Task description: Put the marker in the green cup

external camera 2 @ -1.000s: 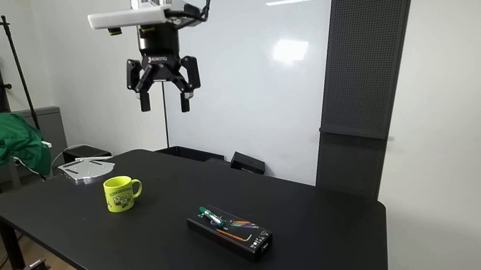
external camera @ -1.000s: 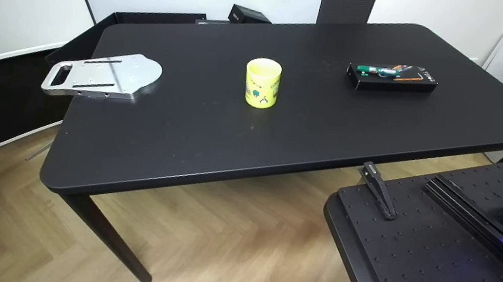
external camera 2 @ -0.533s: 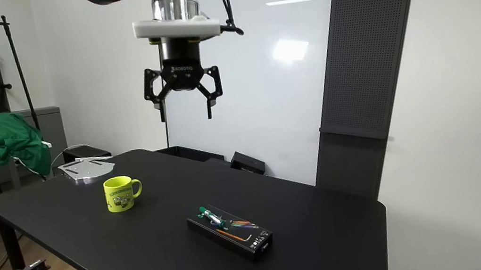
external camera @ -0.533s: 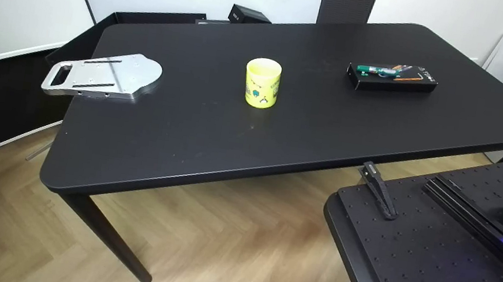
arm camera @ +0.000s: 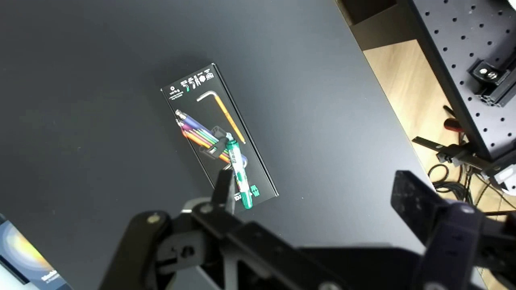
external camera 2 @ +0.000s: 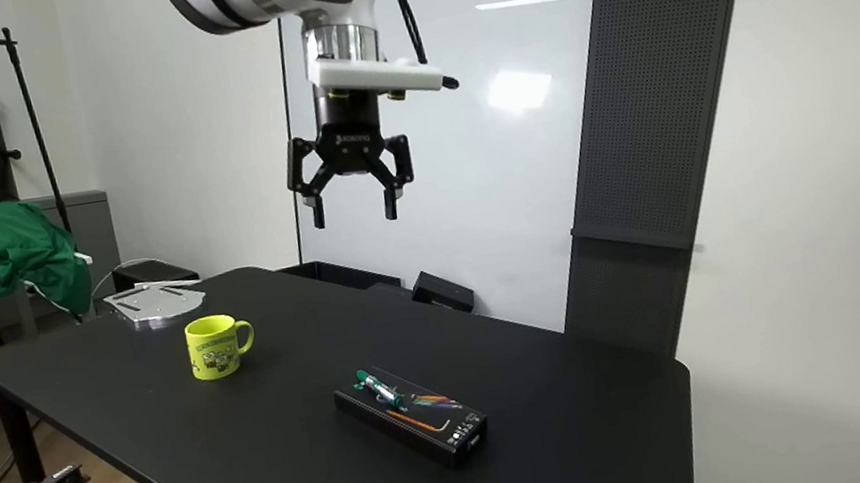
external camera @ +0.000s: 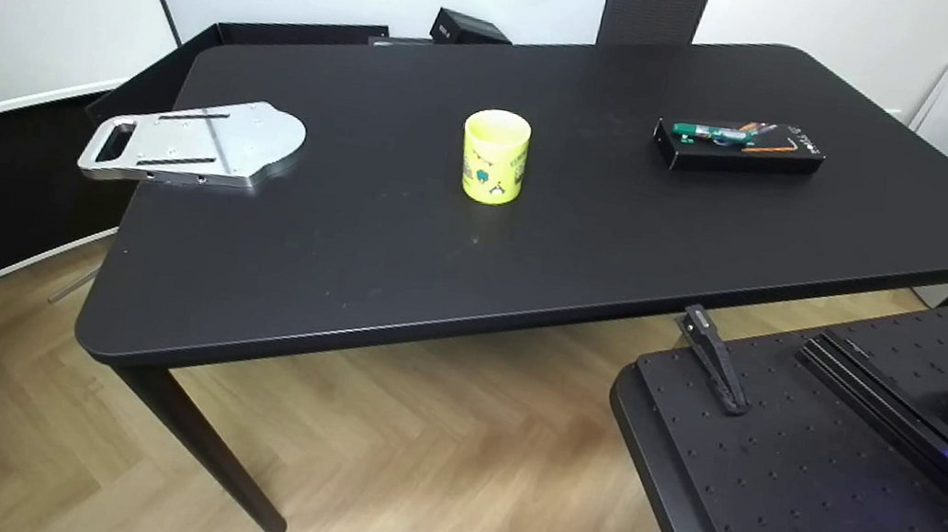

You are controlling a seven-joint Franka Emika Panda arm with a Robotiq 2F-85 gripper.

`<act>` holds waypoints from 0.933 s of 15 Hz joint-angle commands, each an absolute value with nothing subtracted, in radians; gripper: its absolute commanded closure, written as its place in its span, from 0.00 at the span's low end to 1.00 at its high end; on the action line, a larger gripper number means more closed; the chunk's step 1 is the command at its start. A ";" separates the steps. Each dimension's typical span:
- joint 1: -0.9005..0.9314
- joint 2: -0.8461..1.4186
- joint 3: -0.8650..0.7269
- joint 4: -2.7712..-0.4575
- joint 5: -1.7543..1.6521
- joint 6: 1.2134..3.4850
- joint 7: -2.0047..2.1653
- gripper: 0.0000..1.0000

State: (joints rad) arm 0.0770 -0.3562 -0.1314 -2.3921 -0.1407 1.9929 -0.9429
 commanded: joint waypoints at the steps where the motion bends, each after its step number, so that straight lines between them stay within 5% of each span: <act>1: 0.063 -0.351 -0.118 -2.387 -0.136 1.992 -0.950 0.00; 14: 0.069 -0.285 -0.128 -2.355 -0.141 2.143 -1.046 0.00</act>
State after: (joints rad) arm 0.0742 -0.3378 -0.1262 -2.3839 -0.1409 2.0512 -0.9838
